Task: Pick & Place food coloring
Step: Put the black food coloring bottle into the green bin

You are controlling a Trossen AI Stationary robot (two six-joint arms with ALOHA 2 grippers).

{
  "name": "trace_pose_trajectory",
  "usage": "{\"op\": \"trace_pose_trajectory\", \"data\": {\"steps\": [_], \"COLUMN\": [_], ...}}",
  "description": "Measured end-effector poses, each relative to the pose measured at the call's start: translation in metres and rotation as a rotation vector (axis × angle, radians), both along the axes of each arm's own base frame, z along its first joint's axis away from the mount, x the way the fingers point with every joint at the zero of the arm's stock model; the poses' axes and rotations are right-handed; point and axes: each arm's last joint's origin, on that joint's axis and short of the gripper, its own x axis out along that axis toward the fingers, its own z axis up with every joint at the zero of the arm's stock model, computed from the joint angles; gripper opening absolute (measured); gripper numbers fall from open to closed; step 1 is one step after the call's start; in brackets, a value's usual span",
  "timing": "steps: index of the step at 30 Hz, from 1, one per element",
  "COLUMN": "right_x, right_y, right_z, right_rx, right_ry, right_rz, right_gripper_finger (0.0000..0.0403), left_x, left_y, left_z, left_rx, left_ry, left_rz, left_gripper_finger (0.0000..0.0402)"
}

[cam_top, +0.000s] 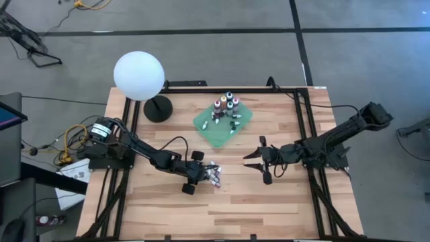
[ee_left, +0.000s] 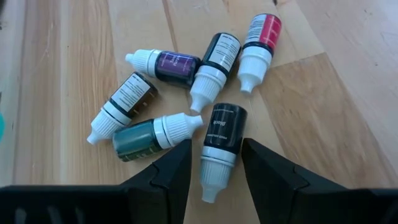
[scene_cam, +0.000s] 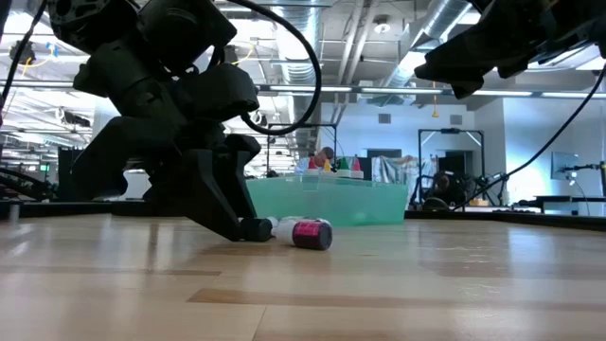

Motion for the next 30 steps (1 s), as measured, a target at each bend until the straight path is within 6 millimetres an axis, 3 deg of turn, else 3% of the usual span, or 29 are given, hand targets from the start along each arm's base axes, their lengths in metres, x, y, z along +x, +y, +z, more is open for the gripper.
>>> {"op": "trace_pose_trajectory", "data": {"steps": [30], "right_x": [-0.0001], "right_y": [0.0000], "right_z": [-0.0002], "right_rx": [0.004], "right_ry": [0.003], "right_rz": [-0.002], "right_gripper_finger": [0.0120], "left_x": [-0.0008], "left_y": [0.0001], "left_z": [-0.0007], "left_rx": [-0.047], "left_ry": [0.013], "left_rz": [0.059], "left_gripper_finger": [0.0139]}}
